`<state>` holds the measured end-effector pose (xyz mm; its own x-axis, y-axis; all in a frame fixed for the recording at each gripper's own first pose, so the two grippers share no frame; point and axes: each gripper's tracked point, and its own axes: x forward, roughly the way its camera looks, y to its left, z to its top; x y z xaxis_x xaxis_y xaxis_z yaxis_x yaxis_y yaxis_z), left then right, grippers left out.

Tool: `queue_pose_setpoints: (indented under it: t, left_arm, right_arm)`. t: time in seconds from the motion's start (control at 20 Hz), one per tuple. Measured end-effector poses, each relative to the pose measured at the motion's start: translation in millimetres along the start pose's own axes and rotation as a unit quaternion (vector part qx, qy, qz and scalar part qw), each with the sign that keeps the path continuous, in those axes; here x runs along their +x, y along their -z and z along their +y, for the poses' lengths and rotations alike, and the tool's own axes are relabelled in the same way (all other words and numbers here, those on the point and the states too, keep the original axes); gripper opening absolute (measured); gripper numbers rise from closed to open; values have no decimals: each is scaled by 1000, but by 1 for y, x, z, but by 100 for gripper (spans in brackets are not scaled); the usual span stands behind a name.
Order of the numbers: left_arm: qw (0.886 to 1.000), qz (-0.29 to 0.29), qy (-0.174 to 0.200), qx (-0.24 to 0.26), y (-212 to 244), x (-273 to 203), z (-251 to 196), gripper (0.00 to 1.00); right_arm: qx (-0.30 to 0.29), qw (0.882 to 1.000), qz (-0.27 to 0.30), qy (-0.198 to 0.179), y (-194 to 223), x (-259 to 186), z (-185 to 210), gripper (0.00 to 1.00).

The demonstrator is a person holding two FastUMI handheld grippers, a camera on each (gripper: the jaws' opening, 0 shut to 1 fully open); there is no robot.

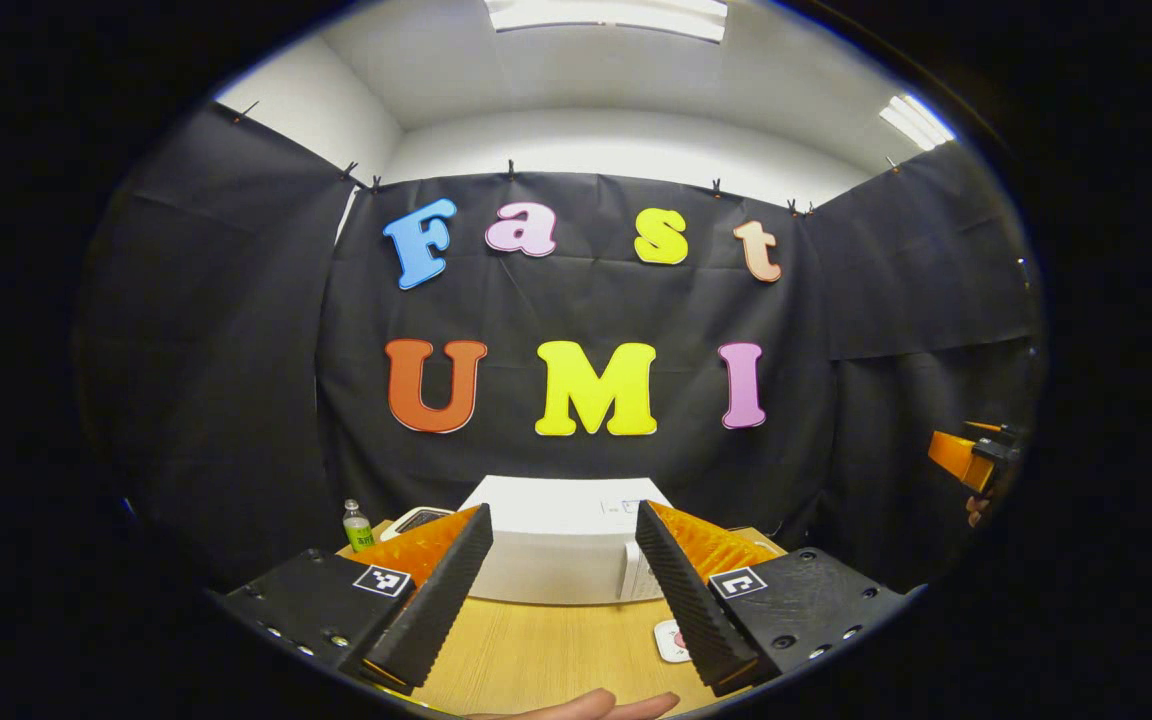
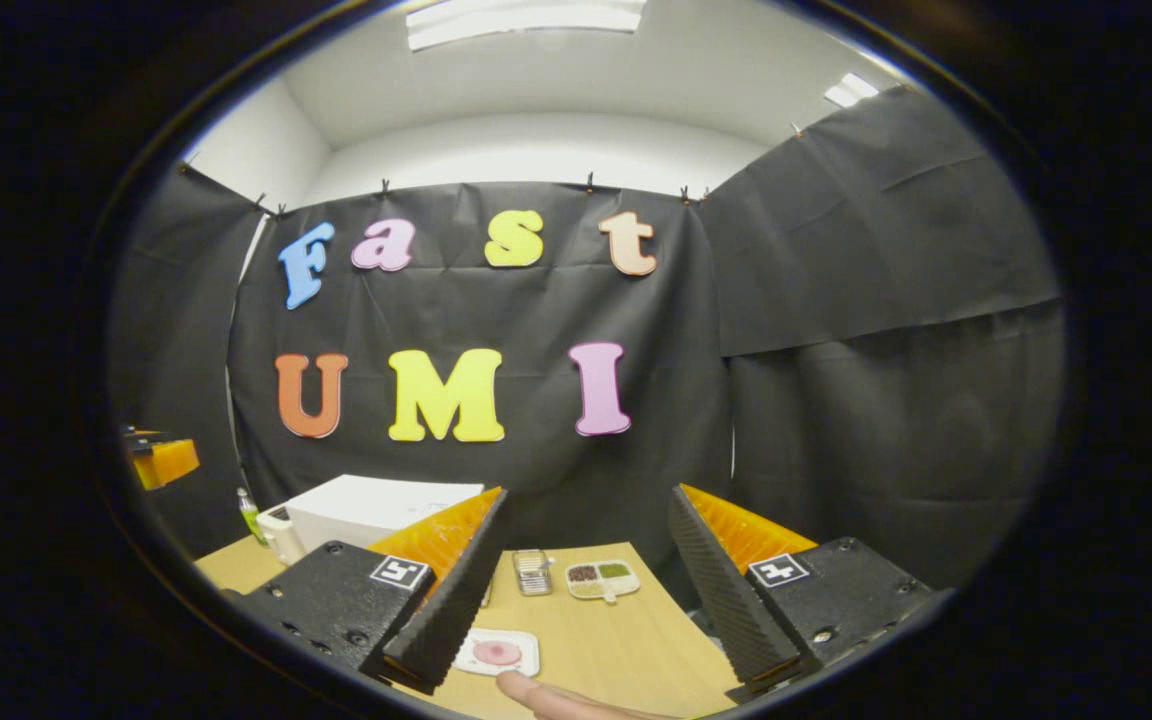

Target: Open the microwave oven with the left hand, put the food in, and close the microwave oven.

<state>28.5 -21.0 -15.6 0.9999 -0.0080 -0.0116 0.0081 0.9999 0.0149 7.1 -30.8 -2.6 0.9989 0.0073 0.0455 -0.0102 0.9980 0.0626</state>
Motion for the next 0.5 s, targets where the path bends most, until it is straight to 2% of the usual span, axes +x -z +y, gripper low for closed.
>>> queue_pose_setpoints:
  t: [0.3,0.4,0.5]
  left_arm:
    - [1000,-3,6,8,29,55,-28,92]
    - [1000,2,-13,15,46,79,-27,93]
    - [1000,23,-14,12,75,107,-36,93]
  right_arm:
    - [17,1000,0,6,2,17,-16,92]
    - [22,1000,-2,5,1,21,-18,92]
    - [19,1000,-8,8,-2,21,-24,92]
